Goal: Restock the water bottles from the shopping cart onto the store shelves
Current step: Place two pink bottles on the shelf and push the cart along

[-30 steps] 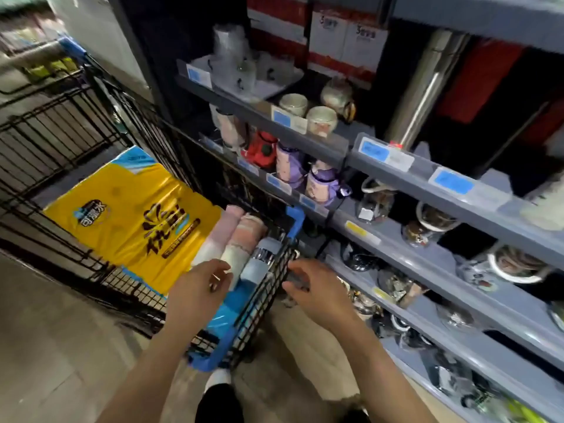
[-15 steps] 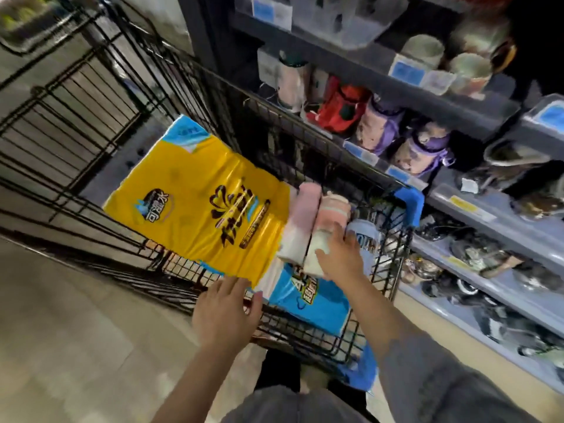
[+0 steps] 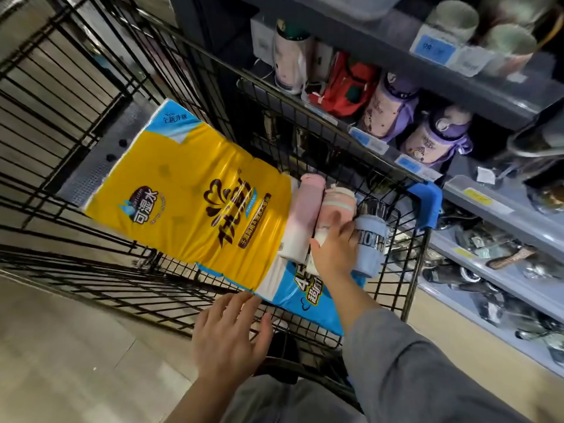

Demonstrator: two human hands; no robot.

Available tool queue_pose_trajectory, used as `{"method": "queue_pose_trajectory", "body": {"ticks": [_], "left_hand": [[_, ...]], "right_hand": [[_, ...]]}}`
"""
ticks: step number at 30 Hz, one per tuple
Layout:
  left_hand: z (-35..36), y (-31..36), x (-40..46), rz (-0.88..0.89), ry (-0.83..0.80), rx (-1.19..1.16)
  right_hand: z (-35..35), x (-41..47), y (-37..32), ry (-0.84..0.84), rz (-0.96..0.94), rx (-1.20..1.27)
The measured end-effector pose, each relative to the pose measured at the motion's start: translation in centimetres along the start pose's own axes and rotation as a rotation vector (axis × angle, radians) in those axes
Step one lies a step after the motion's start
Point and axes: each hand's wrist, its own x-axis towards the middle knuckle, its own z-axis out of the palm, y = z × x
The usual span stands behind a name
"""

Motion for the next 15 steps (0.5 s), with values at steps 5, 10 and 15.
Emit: {"method": "queue_pose_trajectory", "body": {"ticks": [5,10,15], "left_hand": [[0.00,-0.07,-0.02,0.003,-0.021,0.014],[-0.06,-0.01,0.02,0.007,0.005,0.003],[0.05,-0.06,-0.13,0.015,0.011,-0.008]], "right_hand": [[0.32,0.02,-0.46,-0.004,0.036,0.019],[0.81,0.17,-0.64,0.002,0.056,0.012],[0.67,0.31,-1.11,0.005,0.091,0.060]]}}
